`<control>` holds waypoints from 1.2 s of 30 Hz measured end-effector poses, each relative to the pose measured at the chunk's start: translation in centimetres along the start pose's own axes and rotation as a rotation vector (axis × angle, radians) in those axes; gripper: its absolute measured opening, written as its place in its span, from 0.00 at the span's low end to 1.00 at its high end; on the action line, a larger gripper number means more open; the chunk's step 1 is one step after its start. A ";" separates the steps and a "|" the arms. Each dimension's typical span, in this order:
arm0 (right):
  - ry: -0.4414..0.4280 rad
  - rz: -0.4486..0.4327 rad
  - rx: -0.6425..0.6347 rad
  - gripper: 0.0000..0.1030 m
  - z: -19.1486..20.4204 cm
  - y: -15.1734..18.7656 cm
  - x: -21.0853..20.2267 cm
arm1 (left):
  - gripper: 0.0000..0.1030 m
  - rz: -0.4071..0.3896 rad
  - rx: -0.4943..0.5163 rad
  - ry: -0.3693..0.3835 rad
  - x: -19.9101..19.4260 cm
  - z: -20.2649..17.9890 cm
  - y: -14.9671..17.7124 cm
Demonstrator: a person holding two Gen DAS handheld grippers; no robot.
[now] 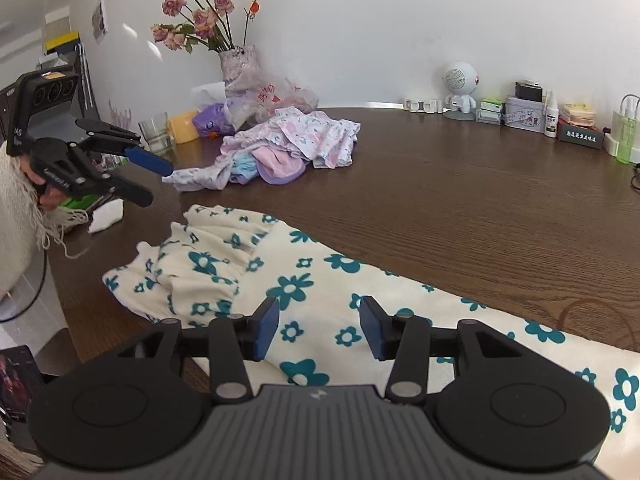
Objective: Fold clothes
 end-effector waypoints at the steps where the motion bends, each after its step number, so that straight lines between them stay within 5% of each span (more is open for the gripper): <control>1: -0.003 0.003 -0.002 0.45 0.1 -0.1 0.1 | 0.77 -0.010 0.035 0.023 0.3 -1.0 -0.7; 6: 0.017 0.017 -0.014 0.45 0.5 0.3 0.4 | 0.77 0.105 0.193 0.080 5.5 -3.0 -2.5; 14: 0.054 0.038 -0.003 0.47 -1.1 1.2 0.0 | 0.77 0.226 0.272 0.135 10.1 -1.4 -3.0; 19: 0.057 0.028 -0.008 0.47 -1.4 1.6 0.4 | 0.76 0.274 0.170 0.205 11.3 0.6 -1.7; 24: 0.062 0.024 -0.033 0.47 -1.2 1.8 0.4 | 0.47 0.260 0.109 0.185 10.5 1.6 -0.7; 30: 0.075 0.015 -0.048 0.47 -0.9 2.1 0.4 | 0.25 0.243 0.041 0.098 7.7 2.4 0.3; 36: 0.086 0.016 -0.066 0.47 -0.6 2.1 0.3 | 0.33 0.206 -0.024 0.022 4.8 3.0 1.0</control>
Point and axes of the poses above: each gripper's, at about its wrist camera, not at the fingertips, and x roughly the way its jaws point, z to its left, y to its underside, the point moved 3 cm from there along x, roughly the way its jaws point, and after that the axes turned 7 degrees about x, right-handed, at the moved point
